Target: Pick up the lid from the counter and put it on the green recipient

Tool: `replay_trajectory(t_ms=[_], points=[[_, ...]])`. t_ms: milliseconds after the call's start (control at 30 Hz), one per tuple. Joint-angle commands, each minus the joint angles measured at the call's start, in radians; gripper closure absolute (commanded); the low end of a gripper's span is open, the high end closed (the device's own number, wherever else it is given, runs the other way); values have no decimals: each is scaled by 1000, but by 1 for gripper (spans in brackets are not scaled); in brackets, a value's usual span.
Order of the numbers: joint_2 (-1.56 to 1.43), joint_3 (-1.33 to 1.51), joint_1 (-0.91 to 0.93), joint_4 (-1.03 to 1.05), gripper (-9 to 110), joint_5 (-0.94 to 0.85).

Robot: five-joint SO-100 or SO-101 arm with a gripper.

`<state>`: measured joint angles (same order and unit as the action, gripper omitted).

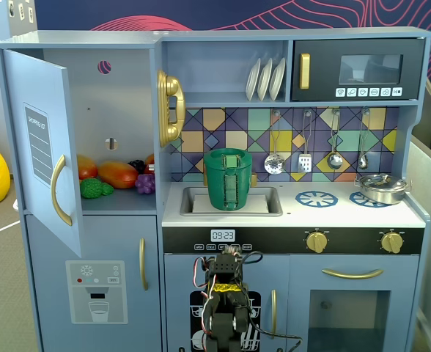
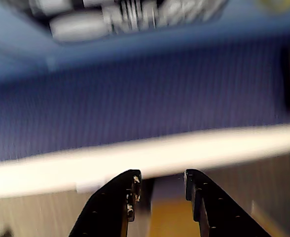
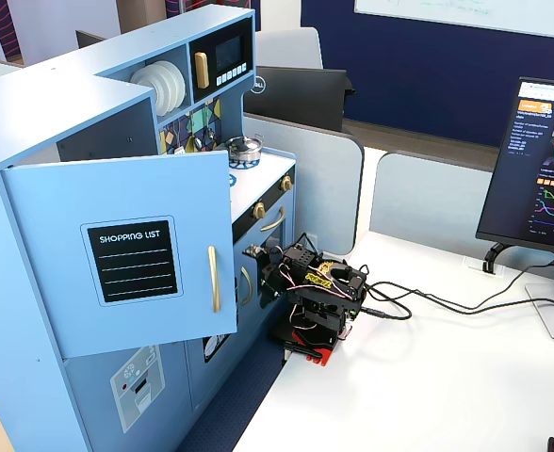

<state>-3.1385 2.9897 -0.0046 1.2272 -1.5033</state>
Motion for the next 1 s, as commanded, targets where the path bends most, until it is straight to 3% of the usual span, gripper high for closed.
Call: replay_trajectory(t_ms=[0, 167, 400, 967], points=[[-37, 5, -38, 179, 101, 23], [-38, 6, -31, 291, 101, 71], [-40, 6, 14, 305, 100, -23], [-40, 6, 38, 305, 100, -9]])
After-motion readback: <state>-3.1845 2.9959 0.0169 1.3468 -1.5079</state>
